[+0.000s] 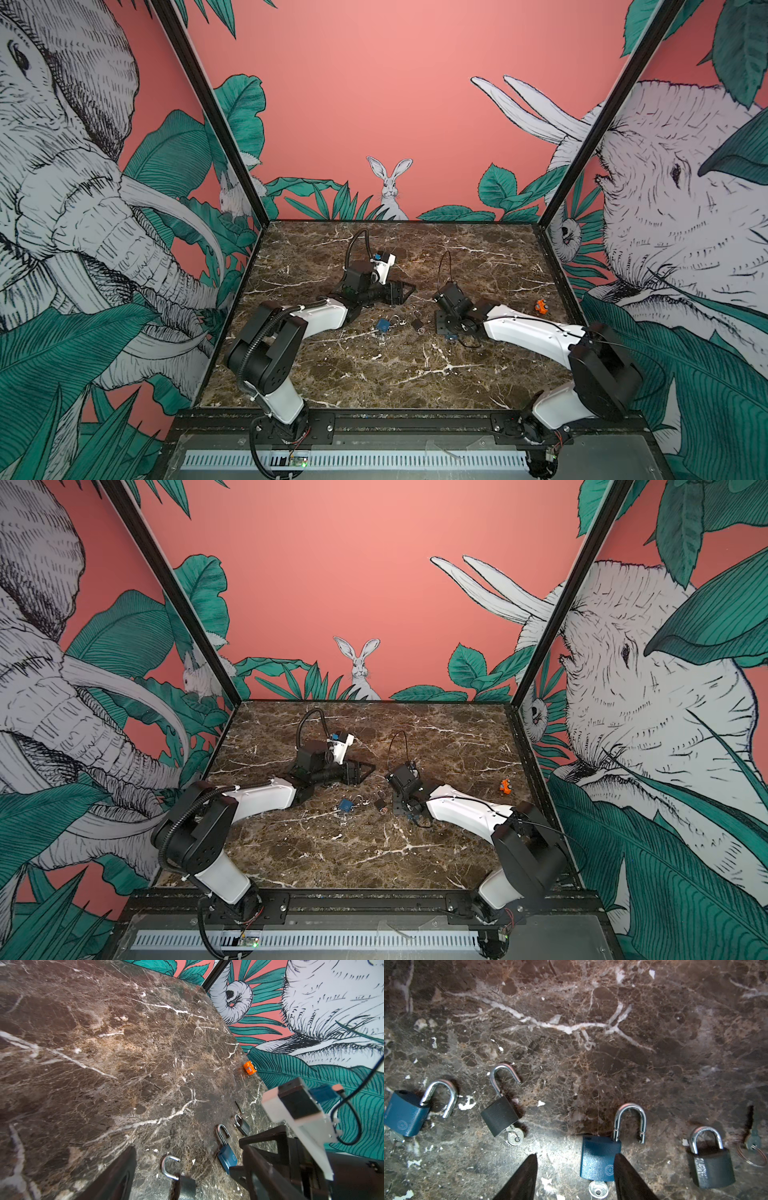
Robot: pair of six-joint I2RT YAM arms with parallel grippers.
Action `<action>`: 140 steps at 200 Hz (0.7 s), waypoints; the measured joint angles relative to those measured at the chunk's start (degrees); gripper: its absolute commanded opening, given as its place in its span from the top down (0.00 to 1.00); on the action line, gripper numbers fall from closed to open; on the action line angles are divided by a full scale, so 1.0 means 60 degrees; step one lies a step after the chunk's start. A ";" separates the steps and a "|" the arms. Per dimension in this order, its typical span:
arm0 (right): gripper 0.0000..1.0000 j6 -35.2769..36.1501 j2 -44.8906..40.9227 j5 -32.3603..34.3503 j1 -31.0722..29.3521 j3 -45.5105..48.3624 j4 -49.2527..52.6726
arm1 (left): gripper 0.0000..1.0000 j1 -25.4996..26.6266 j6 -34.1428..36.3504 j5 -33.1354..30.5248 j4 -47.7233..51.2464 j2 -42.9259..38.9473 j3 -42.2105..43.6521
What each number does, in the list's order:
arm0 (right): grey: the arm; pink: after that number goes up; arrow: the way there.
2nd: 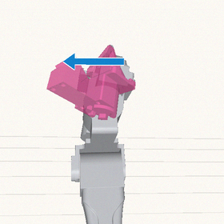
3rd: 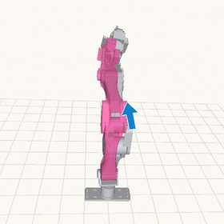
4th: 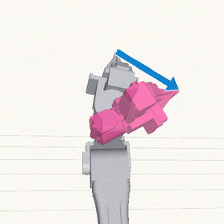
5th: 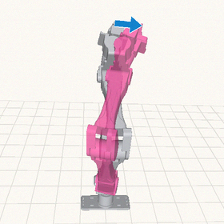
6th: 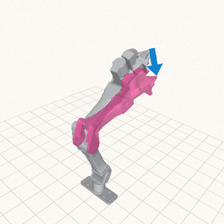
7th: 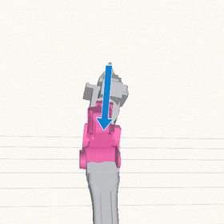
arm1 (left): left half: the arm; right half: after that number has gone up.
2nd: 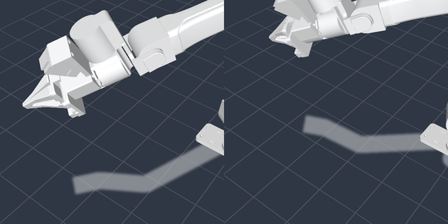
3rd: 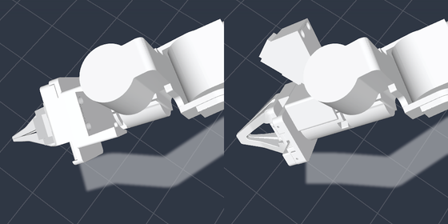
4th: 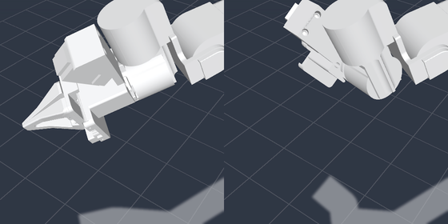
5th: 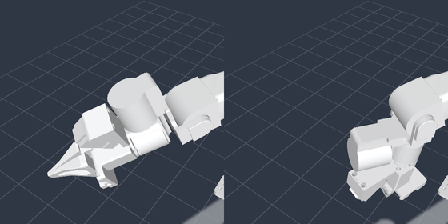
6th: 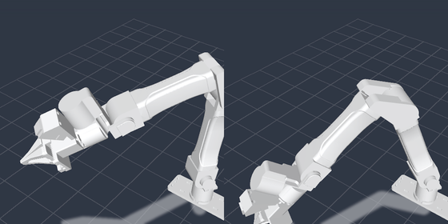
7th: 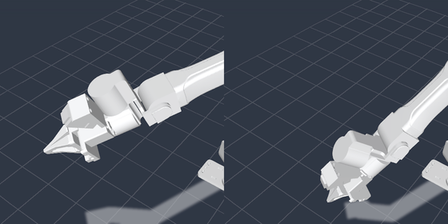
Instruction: Lock with the key
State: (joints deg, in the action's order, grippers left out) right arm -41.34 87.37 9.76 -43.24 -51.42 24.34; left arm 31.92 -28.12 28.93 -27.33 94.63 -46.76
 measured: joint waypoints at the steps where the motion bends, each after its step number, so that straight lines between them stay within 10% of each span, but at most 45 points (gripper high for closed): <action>1: 0.42 0.0000 0.0015 0.0000 0.0000 0.0000 -0.0004 | 0.19 0.0000 0.0000 0.0000 0.0000 0.0000 0.0000; 140: 0.43 -0.0583 0.0288 0.0306 -0.0004 0.0787 -0.0175 | 0.20 -0.0025 -0.0033 0.0149 -0.0018 0.0036 0.0015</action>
State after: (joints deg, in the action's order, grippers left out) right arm -44.84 89.10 11.60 -43.27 -46.70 23.29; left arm 31.77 -28.32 29.82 -27.44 94.85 -46.68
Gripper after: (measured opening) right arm 0.577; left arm 0.806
